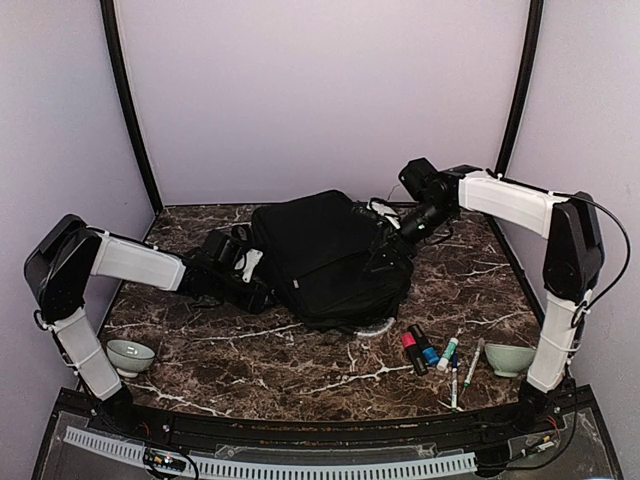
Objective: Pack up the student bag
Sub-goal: Place the largest pocket of the student bag, then hold the lower front pocket of the student bag, then grab the largest pocket of the student bag.
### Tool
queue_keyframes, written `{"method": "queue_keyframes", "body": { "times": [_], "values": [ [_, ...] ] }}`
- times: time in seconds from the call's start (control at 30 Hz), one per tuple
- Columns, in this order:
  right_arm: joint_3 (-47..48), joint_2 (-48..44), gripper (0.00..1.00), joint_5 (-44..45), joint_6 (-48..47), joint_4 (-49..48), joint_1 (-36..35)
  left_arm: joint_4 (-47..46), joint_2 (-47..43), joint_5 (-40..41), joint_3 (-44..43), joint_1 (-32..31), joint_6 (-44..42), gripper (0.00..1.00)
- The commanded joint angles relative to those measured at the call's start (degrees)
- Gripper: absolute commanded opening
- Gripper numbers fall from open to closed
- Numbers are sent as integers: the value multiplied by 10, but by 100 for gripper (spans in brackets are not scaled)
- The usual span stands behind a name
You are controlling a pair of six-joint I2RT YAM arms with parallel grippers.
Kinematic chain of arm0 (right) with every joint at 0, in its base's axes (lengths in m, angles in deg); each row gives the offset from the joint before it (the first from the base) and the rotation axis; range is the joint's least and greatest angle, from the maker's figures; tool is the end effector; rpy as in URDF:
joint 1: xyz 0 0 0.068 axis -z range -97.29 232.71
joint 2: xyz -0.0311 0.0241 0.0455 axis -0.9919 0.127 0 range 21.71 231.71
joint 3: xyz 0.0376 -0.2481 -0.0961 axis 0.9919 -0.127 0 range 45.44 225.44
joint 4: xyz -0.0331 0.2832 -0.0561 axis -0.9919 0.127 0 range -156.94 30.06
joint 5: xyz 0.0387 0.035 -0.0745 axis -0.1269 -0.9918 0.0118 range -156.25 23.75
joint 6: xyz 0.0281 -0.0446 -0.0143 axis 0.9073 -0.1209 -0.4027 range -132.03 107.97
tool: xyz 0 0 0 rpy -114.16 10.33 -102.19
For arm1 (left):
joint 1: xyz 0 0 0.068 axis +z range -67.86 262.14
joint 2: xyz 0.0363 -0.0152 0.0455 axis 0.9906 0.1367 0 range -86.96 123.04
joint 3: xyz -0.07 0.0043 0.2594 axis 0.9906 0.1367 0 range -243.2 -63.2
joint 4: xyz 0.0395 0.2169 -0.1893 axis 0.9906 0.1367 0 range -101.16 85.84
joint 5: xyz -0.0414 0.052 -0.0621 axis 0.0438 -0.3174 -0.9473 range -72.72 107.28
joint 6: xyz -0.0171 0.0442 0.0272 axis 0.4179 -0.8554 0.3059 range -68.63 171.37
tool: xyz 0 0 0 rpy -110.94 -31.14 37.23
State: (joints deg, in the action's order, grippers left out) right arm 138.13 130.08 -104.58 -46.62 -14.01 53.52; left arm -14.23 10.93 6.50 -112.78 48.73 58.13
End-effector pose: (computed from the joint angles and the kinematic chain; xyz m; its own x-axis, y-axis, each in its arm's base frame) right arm 0.3566 0.2252 0.2475 -0.3401 -0.7000 -0.6279 -0.9389 0.2153 0.2684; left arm 0.2979 -0.2047 0.1265 -0.6652 0.3002 -0.6836 0.5765 0.7883 -0.2149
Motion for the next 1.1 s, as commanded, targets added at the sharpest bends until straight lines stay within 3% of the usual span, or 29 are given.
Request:
{"method": "queue_keyframes", "body": {
  "times": [0.0,0.1,0.23,0.37,0.53,0.93,1.07],
  "values": [
    [8,-32,100,-40,73,-95,1,-39,19,-33,-13,15,-35,59],
    [30,-19,100,-63,123,-143,-13,-76,33,-44,-4,24,-42,54],
    [115,50,99,-38,164,-134,-43,-124,40,-62,14,26,-61,52],
    [155,126,86,-40,235,-187,-56,-167,46,-84,28,27,-79,51],
    [232,219,78,-63,272,-178,-78,-194,62,-116,24,27,-83,43],
    [250,316,74,54,367,-199,-86,-170,29,-88,39,27,-67,1],
    [235,326,74,58,379,-202,-83,-143,-6,-86,66,26,-54,0]
  ]
}}
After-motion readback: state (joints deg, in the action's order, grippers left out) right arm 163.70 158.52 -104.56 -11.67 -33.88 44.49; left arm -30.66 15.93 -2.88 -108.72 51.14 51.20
